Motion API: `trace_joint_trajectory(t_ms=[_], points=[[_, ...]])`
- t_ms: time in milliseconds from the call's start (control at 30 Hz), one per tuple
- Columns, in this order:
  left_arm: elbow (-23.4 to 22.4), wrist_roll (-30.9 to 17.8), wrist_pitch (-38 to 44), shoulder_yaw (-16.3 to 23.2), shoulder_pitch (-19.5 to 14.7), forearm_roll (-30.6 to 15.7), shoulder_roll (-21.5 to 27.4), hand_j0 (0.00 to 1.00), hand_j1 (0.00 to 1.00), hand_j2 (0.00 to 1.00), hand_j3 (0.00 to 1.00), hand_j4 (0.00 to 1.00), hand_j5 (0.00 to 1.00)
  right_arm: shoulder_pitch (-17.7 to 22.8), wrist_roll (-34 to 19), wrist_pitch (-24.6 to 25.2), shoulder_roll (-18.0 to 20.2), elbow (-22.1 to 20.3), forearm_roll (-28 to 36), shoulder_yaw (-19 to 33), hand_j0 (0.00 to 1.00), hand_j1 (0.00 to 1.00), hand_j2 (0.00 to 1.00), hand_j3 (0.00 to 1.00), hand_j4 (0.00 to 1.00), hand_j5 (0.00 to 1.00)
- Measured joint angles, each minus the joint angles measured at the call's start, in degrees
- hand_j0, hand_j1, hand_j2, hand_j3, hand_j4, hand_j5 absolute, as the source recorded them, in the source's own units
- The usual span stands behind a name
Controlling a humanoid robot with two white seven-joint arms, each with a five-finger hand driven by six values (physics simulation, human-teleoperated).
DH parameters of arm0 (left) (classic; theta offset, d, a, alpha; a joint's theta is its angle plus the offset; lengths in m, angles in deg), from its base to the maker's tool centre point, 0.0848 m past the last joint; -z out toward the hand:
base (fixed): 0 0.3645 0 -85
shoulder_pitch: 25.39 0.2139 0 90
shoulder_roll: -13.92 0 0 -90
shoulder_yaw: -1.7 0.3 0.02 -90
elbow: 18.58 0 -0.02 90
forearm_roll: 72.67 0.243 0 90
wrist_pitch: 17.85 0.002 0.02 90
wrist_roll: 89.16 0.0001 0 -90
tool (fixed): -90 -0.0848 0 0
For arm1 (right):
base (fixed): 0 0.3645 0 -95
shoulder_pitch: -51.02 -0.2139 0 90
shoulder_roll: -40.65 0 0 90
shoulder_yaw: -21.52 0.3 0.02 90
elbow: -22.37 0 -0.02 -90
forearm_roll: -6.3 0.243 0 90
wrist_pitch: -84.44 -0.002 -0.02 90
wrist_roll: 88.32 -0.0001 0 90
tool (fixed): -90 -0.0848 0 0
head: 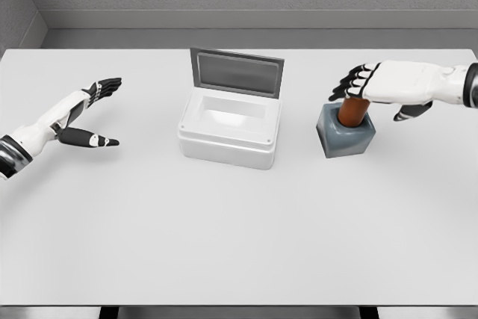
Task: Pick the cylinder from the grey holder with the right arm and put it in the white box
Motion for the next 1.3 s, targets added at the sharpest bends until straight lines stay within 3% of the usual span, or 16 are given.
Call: trace_joint_trajectory(t_ms=[167, 300, 433, 667, 1067, 1300], points=[[0.0, 0.0, 0.0, 0.1, -0.1, 0.0, 0.0, 1.0, 1.0, 1.0, 1.0, 1.0, 1.0, 0.0, 0.0, 0.0, -0.5, 0.3, -0.5, -0.1, 1.0, 1.0, 1.0, 1.0, 1.0, 1.0], [0.0, 0.0, 0.0, 0.2, -0.1, 0.0, 0.1, 1.0, 1.0, 1.0, 1.0, 1.0, 1.0, -0.1, 0.1, 0.1, -0.7, 0.4, -0.5, -0.1, 0.56, 0.56, 0.56, 0.56, 0.56, 0.56], [0.0, 0.0, 0.0, 0.2, -0.1, 0.0, 0.0, 1.0, 1.0, 1.0, 1.0, 1.0, 1.0, -0.1, 0.3, 0.3, -0.8, 0.4, -0.2, -0.1, 0.4, 0.4, 0.4, 0.4, 0.4, 0.4], [0.0, 0.0, 0.0, 0.5, -0.1, 0.0, 0.0, 1.0, 1.0, 1.0, 1.0, 1.0, 1.0, -0.1, 0.4, 0.3, -0.9, 0.4, -0.3, 0.0, 0.24, 0.24, 0.24, 0.24, 0.24, 0.24], [0.1, 0.0, 0.0, 0.6, -0.1, 0.0, 0.0, 1.0, 1.0, 1.0, 1.0, 1.0, 1.0, -2.5, 0.0, 0.0, -1.1, 0.4, 0.0, 0.7, 0.23, 0.23, 0.23, 0.23, 0.23, 0.23], [0.0, 0.0, 0.0, 0.6, -0.1, 0.0, 0.0, 1.0, 1.0, 1.0, 1.0, 1.0, 1.0, -4.1, 0.0, 0.0, -4.7, -0.1, 0.5, 0.7, 0.23, 0.23, 0.23, 0.23, 0.23, 0.23]])
